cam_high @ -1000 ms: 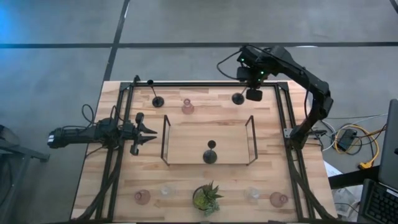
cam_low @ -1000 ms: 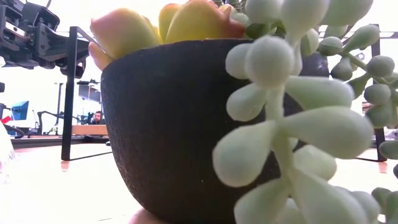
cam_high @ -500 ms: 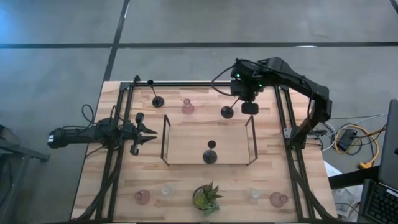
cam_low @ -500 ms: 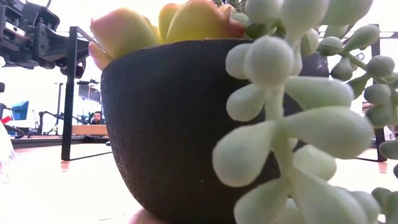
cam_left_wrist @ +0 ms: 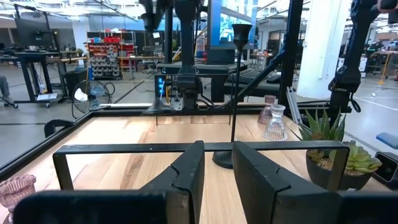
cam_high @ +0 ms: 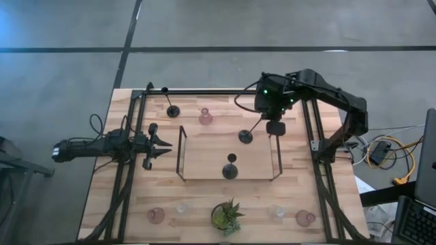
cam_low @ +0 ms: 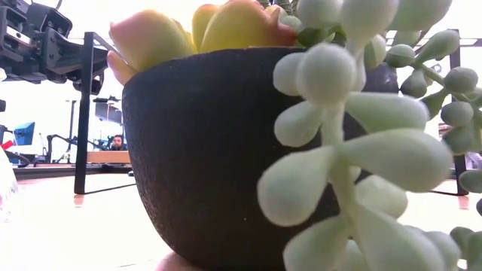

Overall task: Pick & Place candle stick holders
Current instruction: Put the right black candle holder on the shelf

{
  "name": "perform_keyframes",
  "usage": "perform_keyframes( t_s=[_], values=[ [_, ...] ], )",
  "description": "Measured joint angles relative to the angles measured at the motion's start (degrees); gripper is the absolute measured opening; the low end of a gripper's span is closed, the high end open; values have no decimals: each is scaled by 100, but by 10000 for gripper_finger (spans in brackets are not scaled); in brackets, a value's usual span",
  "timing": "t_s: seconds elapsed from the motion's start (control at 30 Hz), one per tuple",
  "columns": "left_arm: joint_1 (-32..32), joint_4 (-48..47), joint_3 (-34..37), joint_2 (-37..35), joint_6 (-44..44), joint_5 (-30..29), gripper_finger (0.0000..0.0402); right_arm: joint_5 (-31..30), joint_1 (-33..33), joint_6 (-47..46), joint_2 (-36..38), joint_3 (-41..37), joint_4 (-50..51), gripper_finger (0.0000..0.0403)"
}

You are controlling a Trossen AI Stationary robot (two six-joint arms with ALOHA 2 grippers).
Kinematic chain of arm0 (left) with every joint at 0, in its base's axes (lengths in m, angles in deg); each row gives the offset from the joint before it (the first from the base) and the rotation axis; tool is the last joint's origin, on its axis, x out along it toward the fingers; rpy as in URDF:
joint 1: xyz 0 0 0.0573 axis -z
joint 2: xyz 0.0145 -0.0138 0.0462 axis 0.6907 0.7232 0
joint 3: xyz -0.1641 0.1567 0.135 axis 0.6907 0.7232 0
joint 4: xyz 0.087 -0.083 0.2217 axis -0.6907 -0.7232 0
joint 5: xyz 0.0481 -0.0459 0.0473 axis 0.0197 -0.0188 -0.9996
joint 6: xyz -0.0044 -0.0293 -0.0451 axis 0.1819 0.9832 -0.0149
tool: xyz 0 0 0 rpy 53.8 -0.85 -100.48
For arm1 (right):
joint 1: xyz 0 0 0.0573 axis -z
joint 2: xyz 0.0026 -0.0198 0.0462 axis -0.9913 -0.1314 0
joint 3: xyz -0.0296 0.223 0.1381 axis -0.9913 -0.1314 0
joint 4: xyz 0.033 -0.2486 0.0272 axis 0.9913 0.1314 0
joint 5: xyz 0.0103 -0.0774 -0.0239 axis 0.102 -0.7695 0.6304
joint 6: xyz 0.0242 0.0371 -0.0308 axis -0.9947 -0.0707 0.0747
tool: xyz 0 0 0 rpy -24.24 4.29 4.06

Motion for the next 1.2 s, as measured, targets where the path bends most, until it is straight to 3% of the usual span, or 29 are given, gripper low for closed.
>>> perform_keyframes(
  t_s=[0.47,0.87,1.03,1.2],
  values=[
    [0,2,-1,0,0,0,88,13,-197,-421,472,-1162,5,14],
    [1,2,0,0,0,0,88,-32,-197,-349,628,-1586,0,14],
    [0,2,-1,0,0,0,88,-465,-191,-227,628,-1727,5,13],
    [1,2,0,0,0,0,88,-478,-120,-140,626,-1796,-37,14]
  ],
)
